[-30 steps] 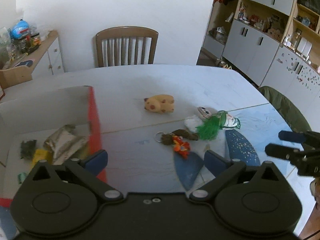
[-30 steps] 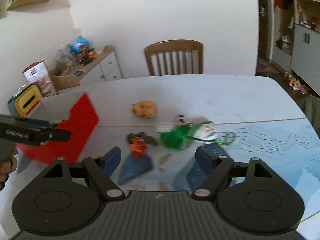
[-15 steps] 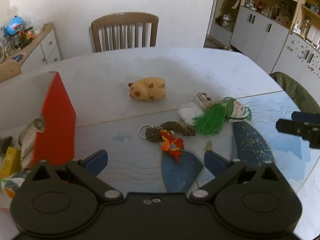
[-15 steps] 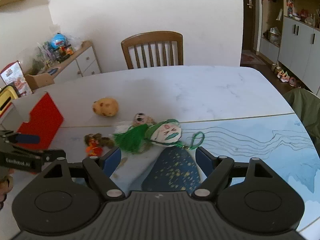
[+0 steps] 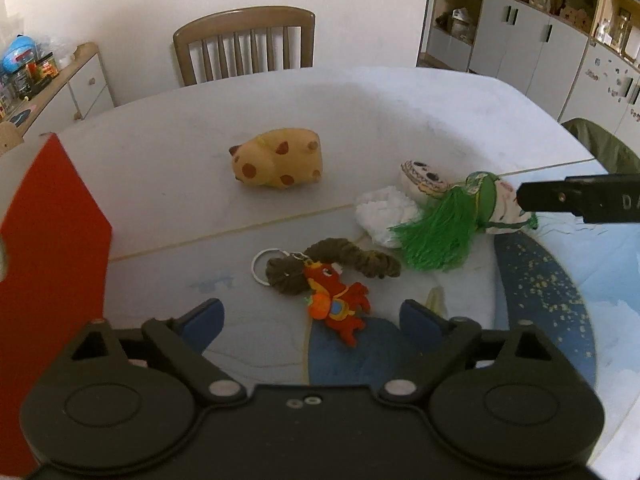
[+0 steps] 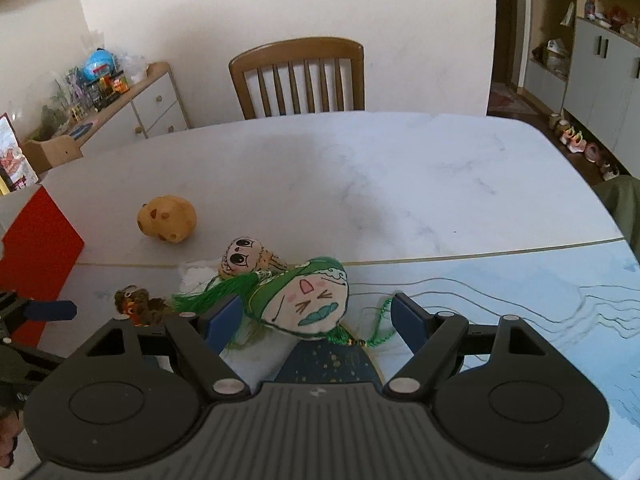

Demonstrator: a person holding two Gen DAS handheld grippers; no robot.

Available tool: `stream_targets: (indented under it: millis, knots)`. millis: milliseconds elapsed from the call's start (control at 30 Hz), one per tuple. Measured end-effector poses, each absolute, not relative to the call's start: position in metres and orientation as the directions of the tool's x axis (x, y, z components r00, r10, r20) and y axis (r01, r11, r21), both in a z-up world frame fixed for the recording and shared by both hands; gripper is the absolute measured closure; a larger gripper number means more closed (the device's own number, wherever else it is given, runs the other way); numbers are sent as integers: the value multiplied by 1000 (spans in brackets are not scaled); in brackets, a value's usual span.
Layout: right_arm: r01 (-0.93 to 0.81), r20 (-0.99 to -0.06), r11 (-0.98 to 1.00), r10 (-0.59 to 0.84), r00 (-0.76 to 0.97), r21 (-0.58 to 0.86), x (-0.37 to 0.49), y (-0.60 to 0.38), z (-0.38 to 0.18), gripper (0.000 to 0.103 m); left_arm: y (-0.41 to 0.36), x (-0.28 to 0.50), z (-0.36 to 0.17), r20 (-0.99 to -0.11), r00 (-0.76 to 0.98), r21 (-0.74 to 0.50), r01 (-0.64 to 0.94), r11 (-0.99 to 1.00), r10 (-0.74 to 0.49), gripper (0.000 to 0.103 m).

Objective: Organize objects
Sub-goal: 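Grasp the orange rooster toy with the left tool while the right tool grasps the green-haired doll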

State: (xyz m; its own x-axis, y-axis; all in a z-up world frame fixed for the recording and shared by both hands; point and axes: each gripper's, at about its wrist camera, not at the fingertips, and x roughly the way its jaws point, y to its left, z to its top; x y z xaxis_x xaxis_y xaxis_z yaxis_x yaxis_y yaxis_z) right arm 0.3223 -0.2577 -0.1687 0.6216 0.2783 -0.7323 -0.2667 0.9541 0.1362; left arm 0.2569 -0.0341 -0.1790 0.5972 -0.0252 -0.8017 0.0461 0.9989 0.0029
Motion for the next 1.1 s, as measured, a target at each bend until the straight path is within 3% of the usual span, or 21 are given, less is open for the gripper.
stream_targets:
  millis: [200,400,533,633,700,800,1100]
  knots:
    - [-286,-739,948,294,607,142,337,-250,-177,22,-36,265,-190,-812,583,-9,39,999,-29,24]
    - [-281,-748,947,297,593,153,346,-246,-186,22,-36,265,-191,-807,588,-35,43,998,-53,48]
    - [-269,-759,949,297,580,166,350,-245,-192,22,-36,265,-191,-803,592,-48,50,998,-68,55]
    - [-270,-758,949,295,582,162,348,-243,-194,23,-36,264,-190,-800,594,-58,58,997,-82,66]
    - [-275,-758,947,301,578,167,347,-242,-194,35,-36,262,-189,-801,592,-65,59,996,-87,67]
    - [-278,-757,948,293,584,152,345,-240,-193,41,-34,262,-189,-802,591,-72,58,996,-92,67]
    - [-252,-731,953,291,617,167,325,-249,-176,48,-24,254,-177,-798,592,-101,52,993,-112,67]
